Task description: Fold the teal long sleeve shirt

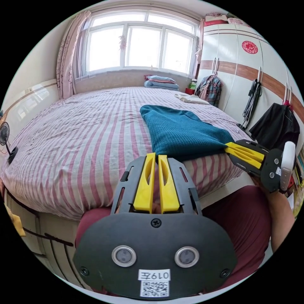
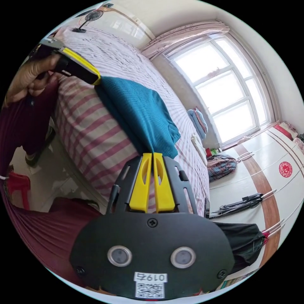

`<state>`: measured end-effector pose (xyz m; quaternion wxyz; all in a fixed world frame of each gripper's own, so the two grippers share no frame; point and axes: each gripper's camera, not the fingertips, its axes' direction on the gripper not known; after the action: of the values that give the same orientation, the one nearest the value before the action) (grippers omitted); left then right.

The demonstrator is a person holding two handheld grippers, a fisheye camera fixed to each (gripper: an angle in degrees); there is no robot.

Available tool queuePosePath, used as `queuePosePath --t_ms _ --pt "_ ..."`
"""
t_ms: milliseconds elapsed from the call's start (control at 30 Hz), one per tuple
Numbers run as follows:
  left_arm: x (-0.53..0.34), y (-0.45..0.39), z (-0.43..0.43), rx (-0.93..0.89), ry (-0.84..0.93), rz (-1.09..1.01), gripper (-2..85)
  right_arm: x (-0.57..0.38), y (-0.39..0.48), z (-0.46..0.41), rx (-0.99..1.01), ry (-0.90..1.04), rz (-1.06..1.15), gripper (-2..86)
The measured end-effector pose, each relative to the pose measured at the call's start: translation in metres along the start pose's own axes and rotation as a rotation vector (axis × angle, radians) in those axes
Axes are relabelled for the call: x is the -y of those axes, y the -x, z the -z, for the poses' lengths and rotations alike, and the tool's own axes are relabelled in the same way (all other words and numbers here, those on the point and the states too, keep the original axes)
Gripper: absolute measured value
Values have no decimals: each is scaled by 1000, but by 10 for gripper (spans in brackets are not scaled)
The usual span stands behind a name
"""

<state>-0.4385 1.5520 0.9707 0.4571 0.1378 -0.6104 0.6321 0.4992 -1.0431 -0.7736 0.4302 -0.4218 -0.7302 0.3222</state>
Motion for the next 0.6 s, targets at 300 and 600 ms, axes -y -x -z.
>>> queuePosePath --t_ms 300,600 --pt "9 -11 -1 49 9 -74 7 26 46 21 -90 -29 97 13" --pt "13 -9 -4 51 10 -92 5 28 52 40 -134 -26 3 69"
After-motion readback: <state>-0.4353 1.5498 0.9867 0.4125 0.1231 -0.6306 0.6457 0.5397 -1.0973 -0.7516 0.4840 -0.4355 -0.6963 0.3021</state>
